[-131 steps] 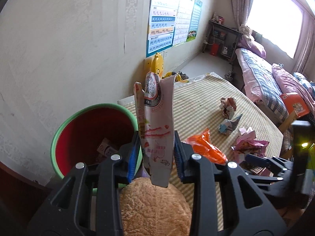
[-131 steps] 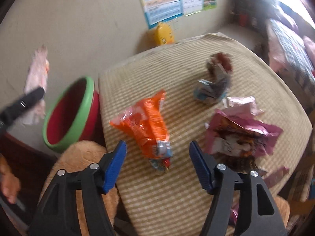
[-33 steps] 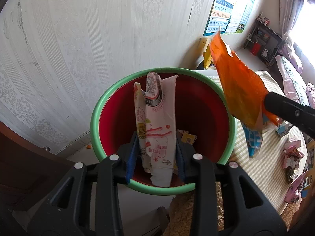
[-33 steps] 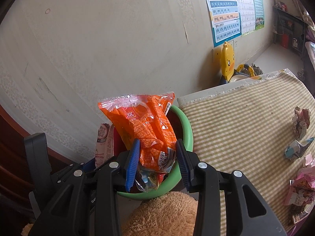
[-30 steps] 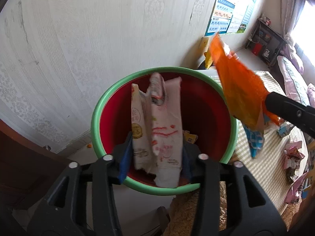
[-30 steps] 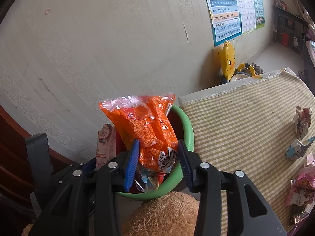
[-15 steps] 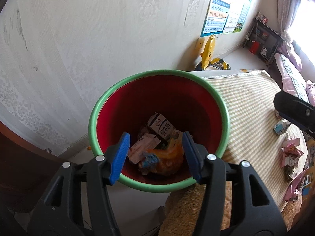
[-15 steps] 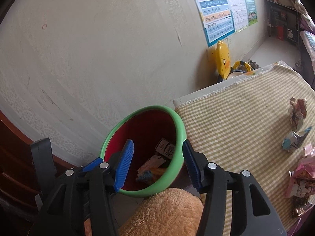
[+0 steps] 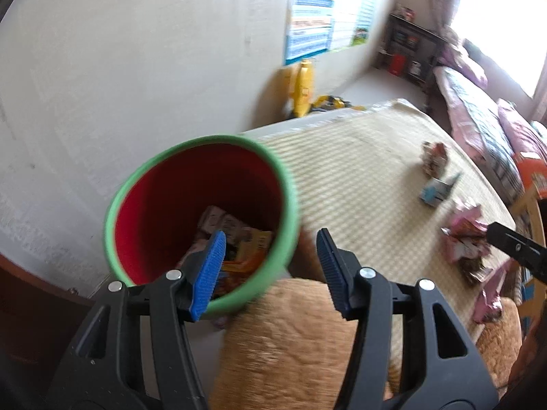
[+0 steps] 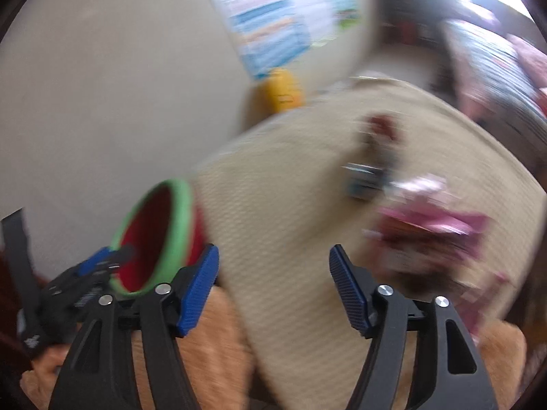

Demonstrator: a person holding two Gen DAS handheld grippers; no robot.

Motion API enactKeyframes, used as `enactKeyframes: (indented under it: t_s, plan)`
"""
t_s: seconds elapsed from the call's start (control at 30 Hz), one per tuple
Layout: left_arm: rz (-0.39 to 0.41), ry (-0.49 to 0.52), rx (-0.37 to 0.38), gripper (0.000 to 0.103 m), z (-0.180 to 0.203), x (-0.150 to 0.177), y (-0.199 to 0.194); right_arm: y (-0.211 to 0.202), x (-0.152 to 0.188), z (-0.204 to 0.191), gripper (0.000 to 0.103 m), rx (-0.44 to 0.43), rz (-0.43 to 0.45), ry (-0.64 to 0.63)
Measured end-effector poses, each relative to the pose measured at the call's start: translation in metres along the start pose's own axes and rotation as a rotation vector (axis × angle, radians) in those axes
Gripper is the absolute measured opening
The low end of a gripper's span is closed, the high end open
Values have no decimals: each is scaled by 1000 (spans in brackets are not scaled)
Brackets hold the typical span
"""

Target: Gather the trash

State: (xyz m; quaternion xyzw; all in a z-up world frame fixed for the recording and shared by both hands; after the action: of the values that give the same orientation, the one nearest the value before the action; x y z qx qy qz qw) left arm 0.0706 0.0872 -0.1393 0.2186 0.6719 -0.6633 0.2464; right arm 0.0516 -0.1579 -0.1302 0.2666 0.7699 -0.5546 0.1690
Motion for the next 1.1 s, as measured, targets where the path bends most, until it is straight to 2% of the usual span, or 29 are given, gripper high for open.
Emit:
enactKeyframes:
  t_s: [0.03,0.13,0.23,0.33,0.4,0.53,0.6,0.67,0.7,0.77,0.83,0.97,1.1]
  plan:
    - [3,13,7,52,5,2,-2,-10,3,28,70,64,21,49]
    - [7,64,34,52,31,3,-5,-26,19,95,74,182,31,212]
    - [22,122,78,52,62,3,-9,-24,37,136,77,211,-24,356]
    - [22,196,138,55,96,4,-9,-14,51,154,77,222,-78,398]
    - [9,256,193,56,123,6,-6,-7,55,154,77,222,-103,382]
    - [-14,361,254,59,167,10,3,6,63,149,75,212,-147,319]
    - [-22,416,284,61,191,12,7,9,65,151,66,196,-154,310]
    - [-25,468,304,63,210,15,10,13,63,149,30,160,-158,318]
    - [-22,496,314,64,221,16,12,11,64,151,26,144,-150,322]
    - [-23,549,321,65,239,19,15,5,63,156,23,136,-124,320]
    - [-23,605,345,65,258,23,18,-8,56,157,22,128,-56,306]
    - [-30,741,362,67,295,37,29,-34,46,165,22,173,58,283]
    - [-80,822,384,68,321,49,42,-44,46,183,22,171,122,343]
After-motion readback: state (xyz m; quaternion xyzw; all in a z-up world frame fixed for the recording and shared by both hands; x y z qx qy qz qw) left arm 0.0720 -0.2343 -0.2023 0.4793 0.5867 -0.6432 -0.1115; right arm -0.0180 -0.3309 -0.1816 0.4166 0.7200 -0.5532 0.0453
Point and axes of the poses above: each gripper's, at about its wrist camera, not at the fingertips, and y roughly the way its jaws point, z to its right, x to its underside, the point moved 6 cm from there along y, roughly the way its jaws point, and after that the axes turned 4 degrees about -x, right-handed, at the moved point
